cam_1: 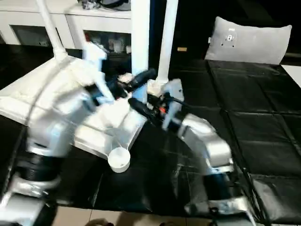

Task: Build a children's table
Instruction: Pick table leg

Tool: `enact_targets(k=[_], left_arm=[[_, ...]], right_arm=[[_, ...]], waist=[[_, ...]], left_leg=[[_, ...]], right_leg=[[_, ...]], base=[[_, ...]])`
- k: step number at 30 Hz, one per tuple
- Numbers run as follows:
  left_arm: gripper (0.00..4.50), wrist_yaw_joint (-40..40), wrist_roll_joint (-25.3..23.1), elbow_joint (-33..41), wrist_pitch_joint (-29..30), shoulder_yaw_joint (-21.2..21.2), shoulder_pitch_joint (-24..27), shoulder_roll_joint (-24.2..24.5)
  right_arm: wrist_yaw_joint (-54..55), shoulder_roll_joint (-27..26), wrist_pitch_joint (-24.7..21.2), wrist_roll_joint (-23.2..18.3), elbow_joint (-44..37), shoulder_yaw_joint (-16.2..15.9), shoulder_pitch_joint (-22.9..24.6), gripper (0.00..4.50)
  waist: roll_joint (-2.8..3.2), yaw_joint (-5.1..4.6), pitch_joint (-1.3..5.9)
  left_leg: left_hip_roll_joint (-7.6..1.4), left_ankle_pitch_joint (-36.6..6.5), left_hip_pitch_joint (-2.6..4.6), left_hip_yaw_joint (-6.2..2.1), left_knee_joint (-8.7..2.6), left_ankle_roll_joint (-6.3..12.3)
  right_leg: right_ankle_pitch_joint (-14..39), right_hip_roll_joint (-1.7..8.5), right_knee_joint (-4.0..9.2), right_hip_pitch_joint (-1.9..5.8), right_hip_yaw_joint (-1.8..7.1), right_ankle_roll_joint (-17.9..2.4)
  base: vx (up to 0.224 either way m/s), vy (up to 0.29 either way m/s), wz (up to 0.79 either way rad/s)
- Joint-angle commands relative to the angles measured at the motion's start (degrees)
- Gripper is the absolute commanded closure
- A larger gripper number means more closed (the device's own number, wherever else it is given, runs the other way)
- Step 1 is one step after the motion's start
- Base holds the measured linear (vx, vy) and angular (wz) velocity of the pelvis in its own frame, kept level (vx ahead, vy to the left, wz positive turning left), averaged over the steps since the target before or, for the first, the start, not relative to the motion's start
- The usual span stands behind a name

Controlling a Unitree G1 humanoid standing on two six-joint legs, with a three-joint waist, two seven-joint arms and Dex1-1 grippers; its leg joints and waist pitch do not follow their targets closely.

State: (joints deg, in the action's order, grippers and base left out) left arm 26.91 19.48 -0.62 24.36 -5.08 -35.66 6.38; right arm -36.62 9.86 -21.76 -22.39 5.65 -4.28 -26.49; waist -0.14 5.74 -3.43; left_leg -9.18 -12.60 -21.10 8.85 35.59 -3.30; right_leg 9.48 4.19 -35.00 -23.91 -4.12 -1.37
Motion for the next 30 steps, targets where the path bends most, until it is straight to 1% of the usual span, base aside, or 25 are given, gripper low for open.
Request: enact_targets(k=[1,2,5,6,10,11,14,17,20,22,29,30], left_arm=[[1.59,-3.7,-2.2,-1.0,-0.7,-0.5,0.4,-1.2],[1.66,-4.8,-2.6,-1.4,-0.8,-0.5,0.3,-1.9],[1.66,-6.9,-4.5,-2.1,-1.8,-1.1,0.1,-2.8],[1.66,-8.0,-5.0,-2.4,-2.3,-0.9,0.1,-3.3],[1.66,-9.4,-5.8,-2.9,-3.1,-0.7,-0.2,-4.0],[1.75,-9.8,-6.2,-3.0,-3.4,-0.5,-0.2,-4.3],[2.03,-10.1,-6.5,-3.2,-3.6,-0.4,-0.2,-4.6],[2.18,-10.3,-6.7,-3.3,-3.8,-0.4,-0.2,-4.7],[2.45,-10.3,-6.7,-3.5,-4.2,-0.4,-0.2,-4.9],[2.52,-8.9,-6.6,-3.5,-4.6,-0.6,-0.2,-4.5],[2.59,-8.4,-6.3,-3.4,-4.0,-0.2,-0.2,-4.1],[2.59,-8.5,-6.3,-3.4,-4.0,-0.1,-0.2,-4.1]], right_arm=[[2.1,-0.7,1.5,1.1,0.4,0.6,-0.8,2.57],[2.4,-0.9,1.8,1.5,0.6,0.3,-0.9,2.57],[3.3,-1.8,2.5,2.1,1.0,0.2,-1.0,2.57],[3.8,-2.2,2.8,2.5,1.2,0.3,-1.1,2.57],[4.6,-2.5,3.6,3.0,1.9,0.4,-1.3,2.57],[4.8,-2.6,3.8,3.2,2.1,0.4,-1.3,2.57],[4.9,-2.6,4.1,3.5,2.4,0.4,-1.4,2.57],[5.0,-2.7,4.2,3.7,2.5,0.5,-1.4,2.57],[5.1,-2.7,4.3,3.8,2.7,0.6,-1.4,2.57],[5.2,-2.7,4.4,3.9,2.7,0.5,-1.4,2.57],[4.9,-2.6,4.6,4.2,2.9,0.4,-1.3,2.57],[5.0,-2.6,4.6,4.4,3.0,0.4,-1.3,2.57]], waist=[[-0.2,-0.11,4.09],[-0.22,-0.16,4.15],[-0.26,-0.32,4.08],[-0.12,-0.48,4.05],[-0.19,-0.65,4.03],[-0.19,-0.65,4.05],[-0.19,-0.68,4.03],[-0.19,-0.66,4.04],[-0.18,-0.65,4.06],[-0.17,-0.64,4.04],[-0.07,-0.7,4.0],[-0.27,-0.67,4.02]], left_leg=[[-3.22,-4.0,-0.19,-0.76,-4.53,0.96],[-3.23,-4.3,-0.14,-0.77,-4.54,1.08],[-3.2,-4.5,-0.25,-0.79,-4.57,1.43],[-3.19,-5.0,-0.22,-0.79,-4.57,1.43],[-3.21,-5.6,-0.23,-0.85,-4.62,1.55],[-3.18,-5.6,-0.21,-0.82,-4.57,1.64],[-3.21,-5.3,-0.19,-0.81,-4.57,1.92],[-3.26,-5.5,-0.12,-0.78,-4.55,1.96],[-3.28,-5.1,-0.15,-0.8,-4.55,2.21],[-3.27,-5.2,-0.14,-0.8,-4.56,2.25],[-3.34,-5.8,-0.06,-0.83,-4.64,2.01],[-3.31,-5.7,-0.07,-0.79,-4.61,2.08]], right_leg=[[13.1,4.22,4.06,3.86,2.92,-8.8],[13.3,4.26,4.05,3.94,2.91,-8.7],[13.3,4.24,4.15,3.92,2.91,-8.7],[13.9,4.2,4.24,3.85,2.89,-8.5],[14.7,4.25,4.34,3.9,2.87,-8.3],[14.7,4.24,4.4,3.86,2.88,-8.3],[14.1,4.22,4.34,3.82,2.89,-8.6],[14.0,4.25,4.33,3.73,2.9,-8.9],[12.9,4.23,4.17,3.81,2.9,-9.3],[13.0,4.23,4.2,3.81,2.89,-9.3],[13.5,4.24,4.24,3.75,2.91,-9.3],[13.5,4.29,4.22,3.79,2.92,-9.3]], base=[[0.0,0.0,0.0],[0.0,0.0,0.0],[0.0,0.0,0.0],[0.0,0.0,0.0],[0.0,0.0,0.0],[0.0,0.0,0.0],[0.0,0.0,0.0],[0.0,0.0,0.0],[0.0,0.0,0.0],[0.0,0.0,0.0],[0.0,0.0,0.0],[0.0,0.0,0.0]])
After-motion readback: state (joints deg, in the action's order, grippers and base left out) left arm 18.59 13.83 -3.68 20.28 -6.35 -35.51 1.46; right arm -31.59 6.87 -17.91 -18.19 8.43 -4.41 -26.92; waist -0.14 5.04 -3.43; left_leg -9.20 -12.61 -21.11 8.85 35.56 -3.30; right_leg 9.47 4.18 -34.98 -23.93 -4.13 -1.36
